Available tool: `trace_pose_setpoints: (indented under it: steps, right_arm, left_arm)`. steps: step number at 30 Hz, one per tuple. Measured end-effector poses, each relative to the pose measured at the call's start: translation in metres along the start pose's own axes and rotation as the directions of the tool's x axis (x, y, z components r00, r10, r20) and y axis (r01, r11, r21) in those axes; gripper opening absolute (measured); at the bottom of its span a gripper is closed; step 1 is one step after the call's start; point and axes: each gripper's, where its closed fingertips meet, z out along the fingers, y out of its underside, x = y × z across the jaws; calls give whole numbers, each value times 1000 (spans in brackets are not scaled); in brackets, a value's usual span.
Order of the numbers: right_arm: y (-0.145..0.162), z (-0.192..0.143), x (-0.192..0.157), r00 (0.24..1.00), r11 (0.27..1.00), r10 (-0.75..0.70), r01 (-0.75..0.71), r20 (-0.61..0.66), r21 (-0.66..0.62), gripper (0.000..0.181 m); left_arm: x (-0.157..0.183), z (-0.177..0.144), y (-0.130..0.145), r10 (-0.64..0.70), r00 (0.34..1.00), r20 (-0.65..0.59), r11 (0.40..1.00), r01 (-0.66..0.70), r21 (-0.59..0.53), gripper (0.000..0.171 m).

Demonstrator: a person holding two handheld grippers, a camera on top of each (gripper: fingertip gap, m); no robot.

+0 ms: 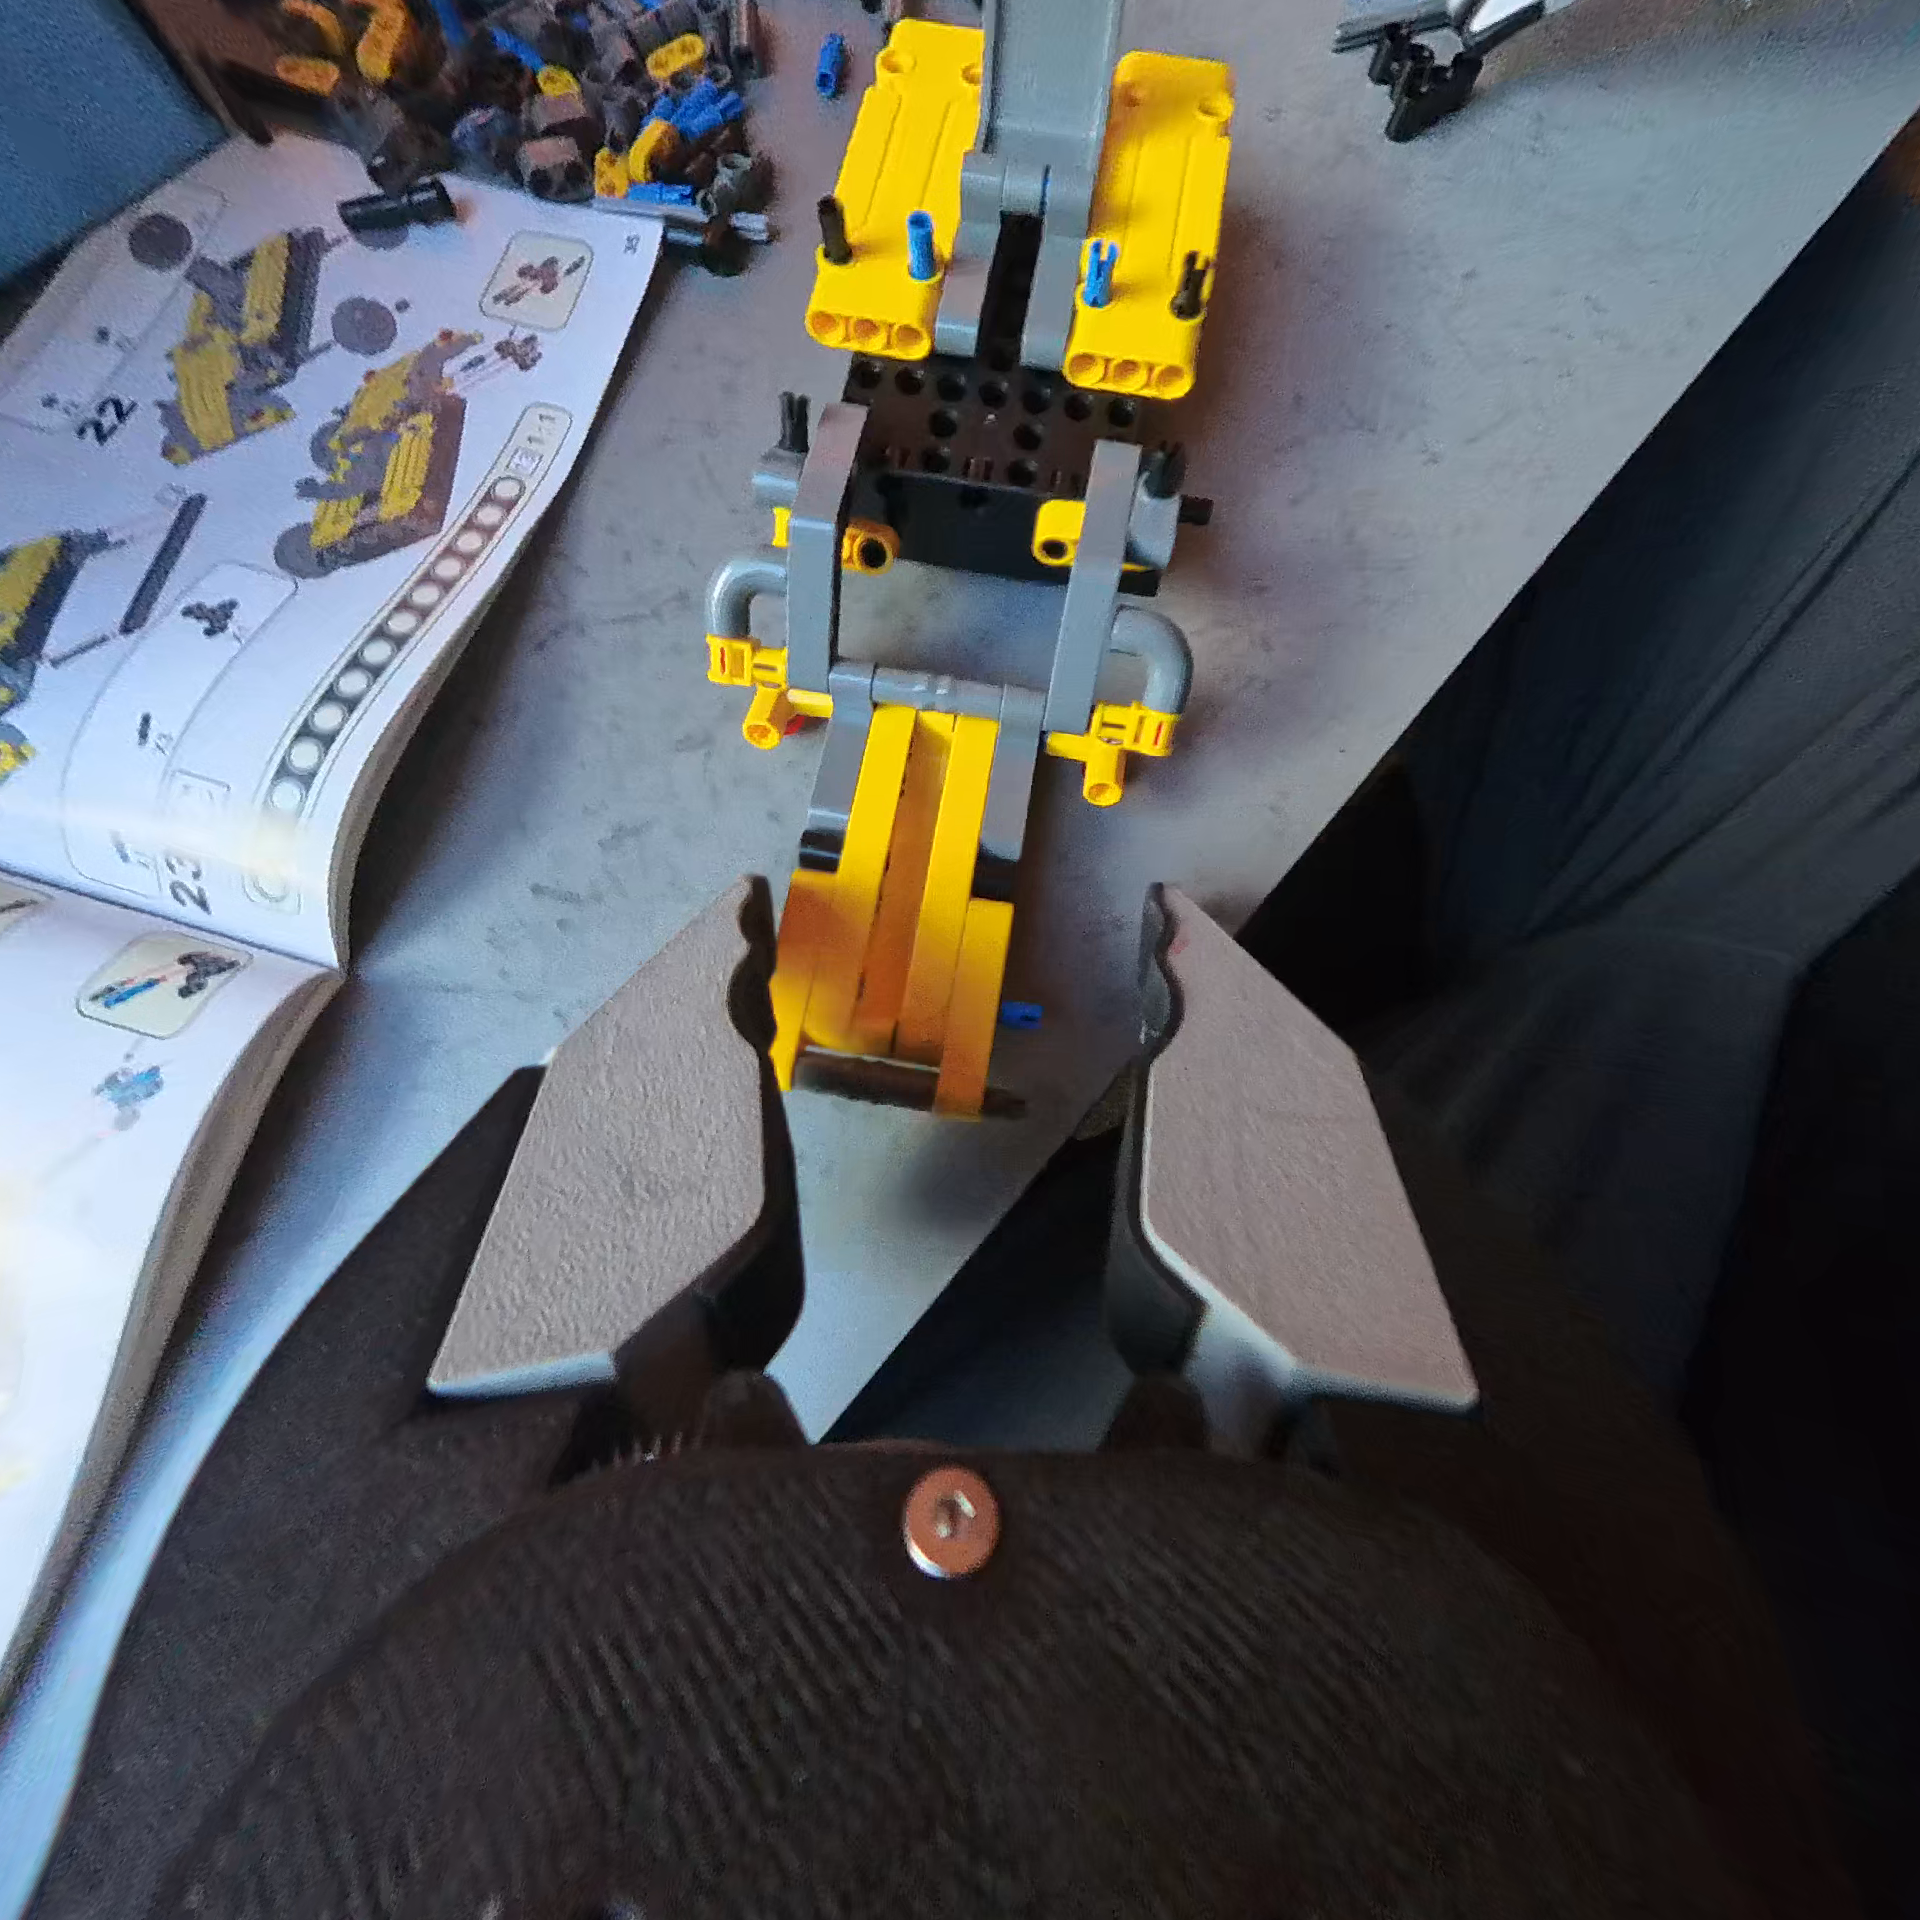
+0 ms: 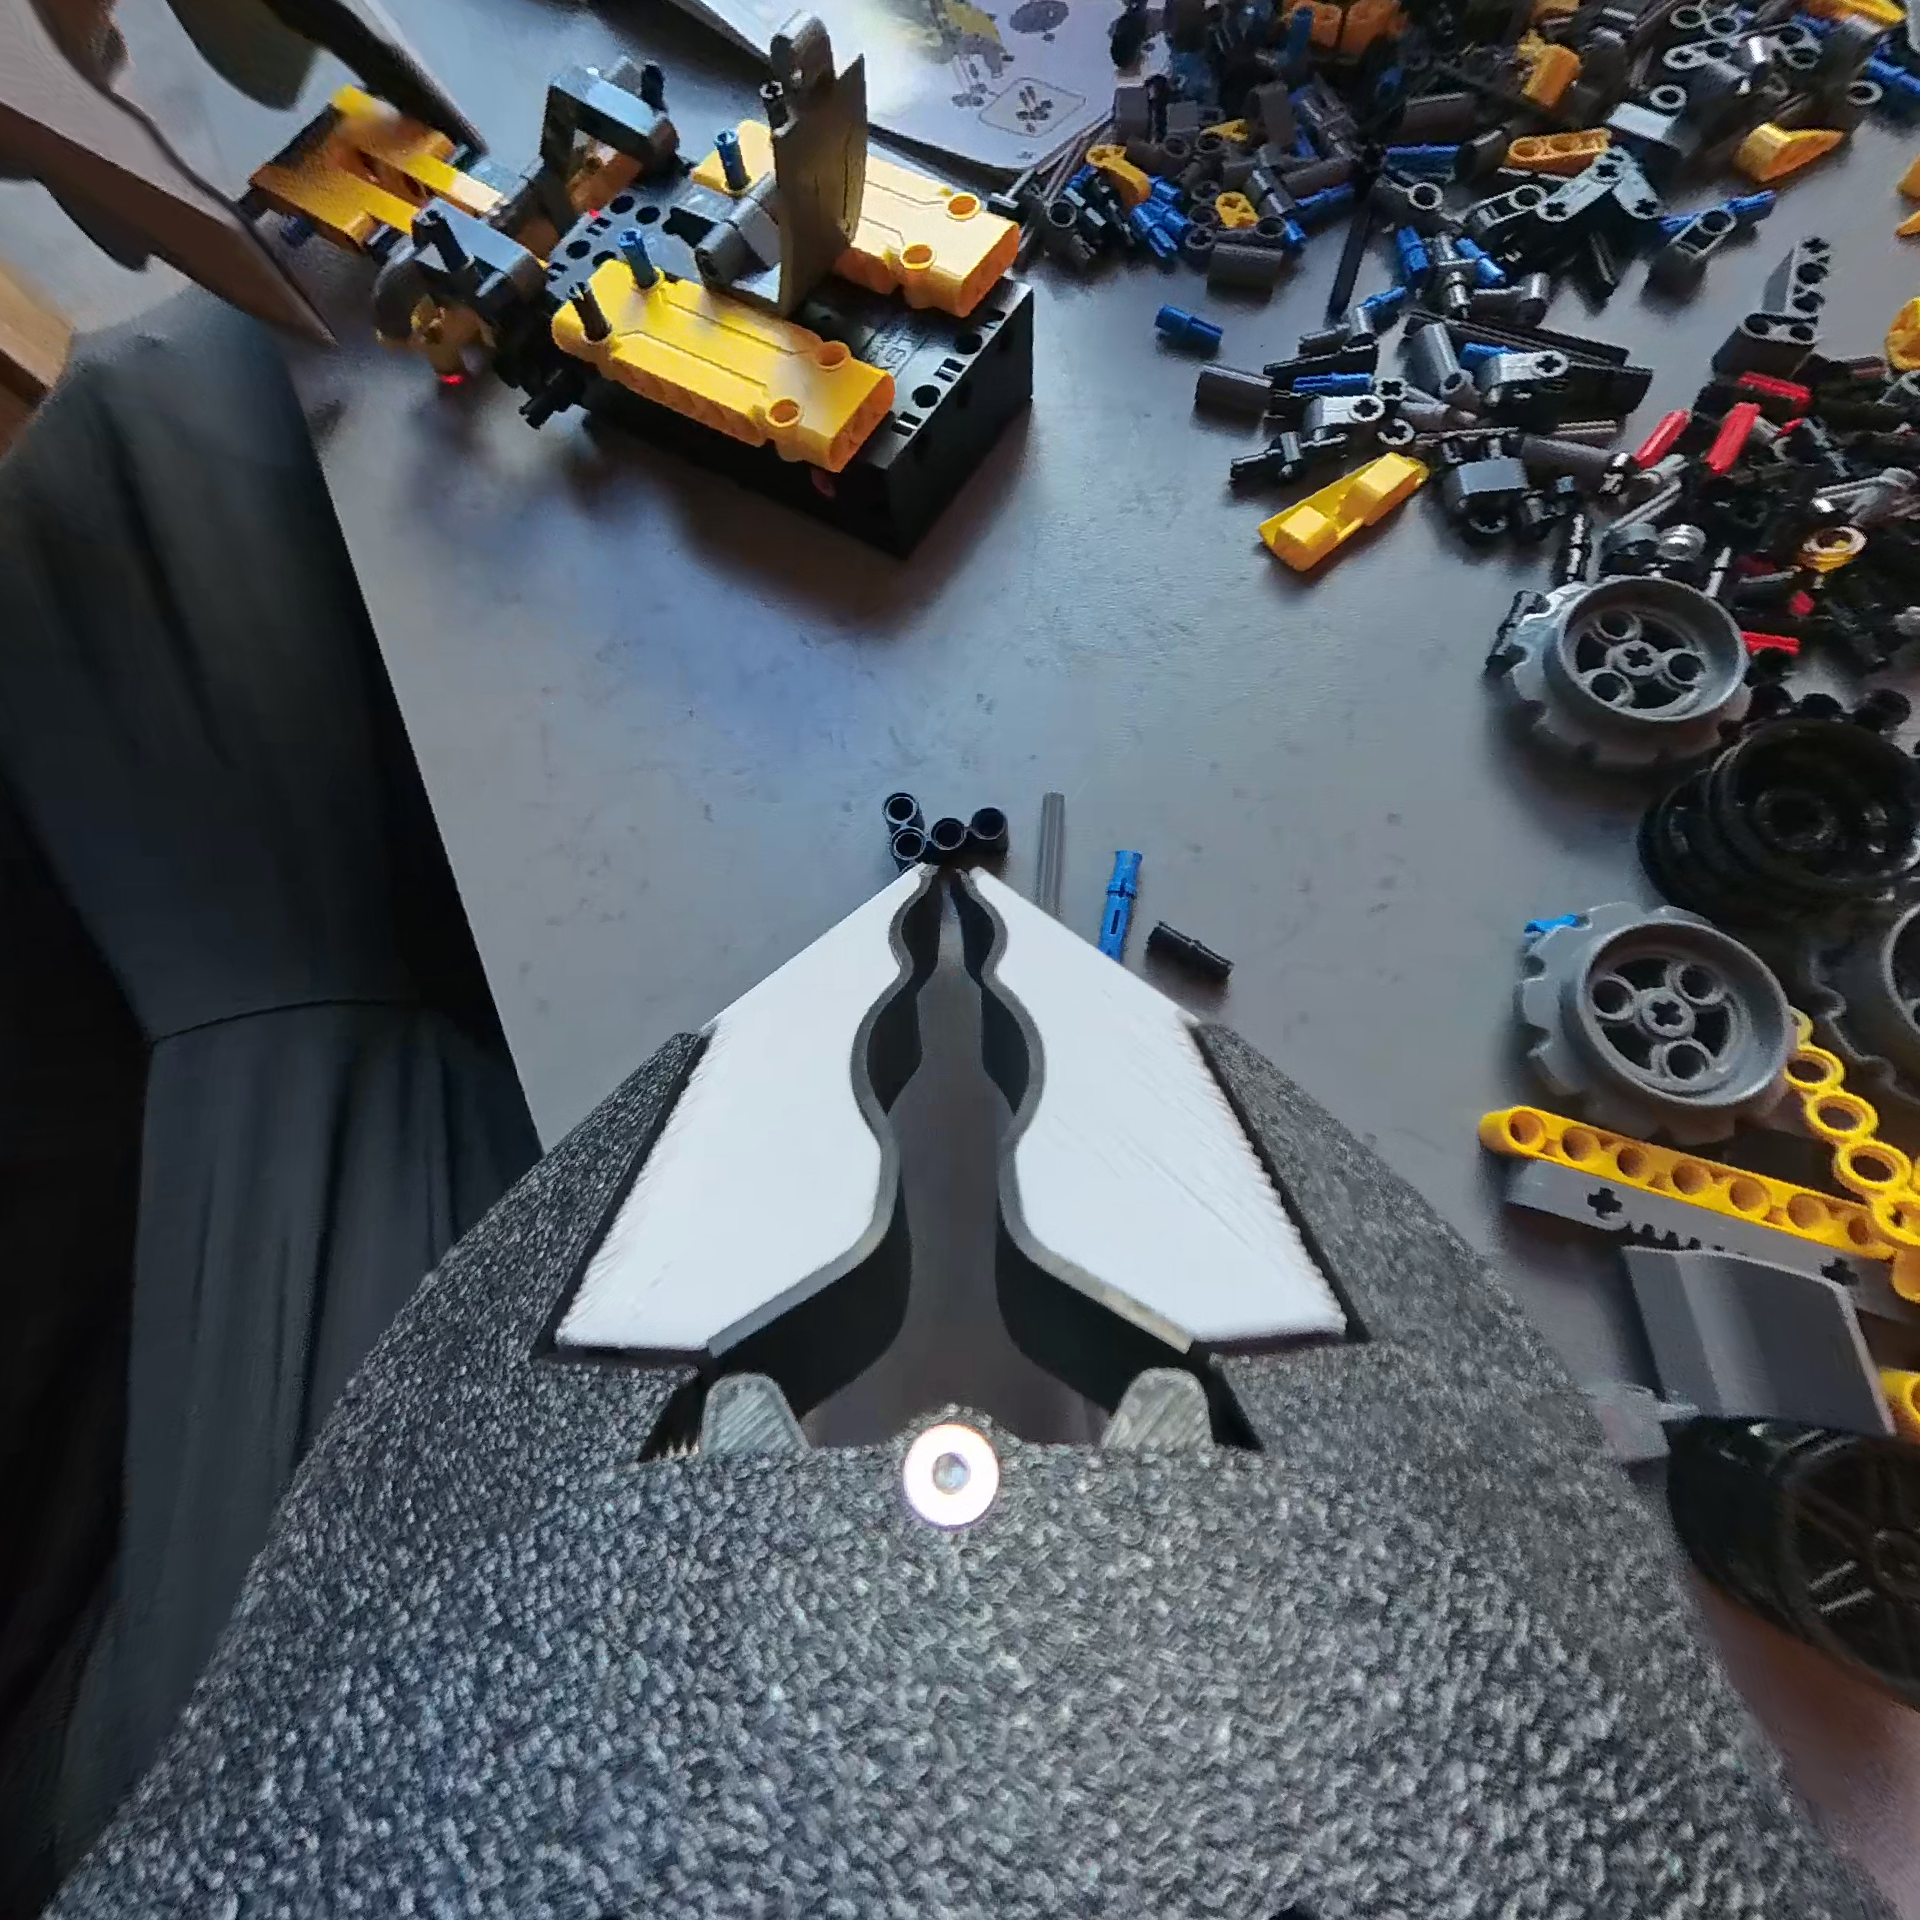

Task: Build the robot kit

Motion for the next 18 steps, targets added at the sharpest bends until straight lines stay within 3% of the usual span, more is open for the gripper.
trace_pose_setpoints:
  steps: [8, 18]
  right_arm:
    - [-8, -5, -9, 998, 998, -4, 0, 69, 58, 11]
    - [-1, -9, 16, 1000, 999, 13, -13, -17, 31, 17]
  left_arm:
    - [5, 7, -1, -29, 999, -24, 999, 29, 25, 64]
    - [12, 11, -7, -59, 998, -37, 995, 62, 84, 65]
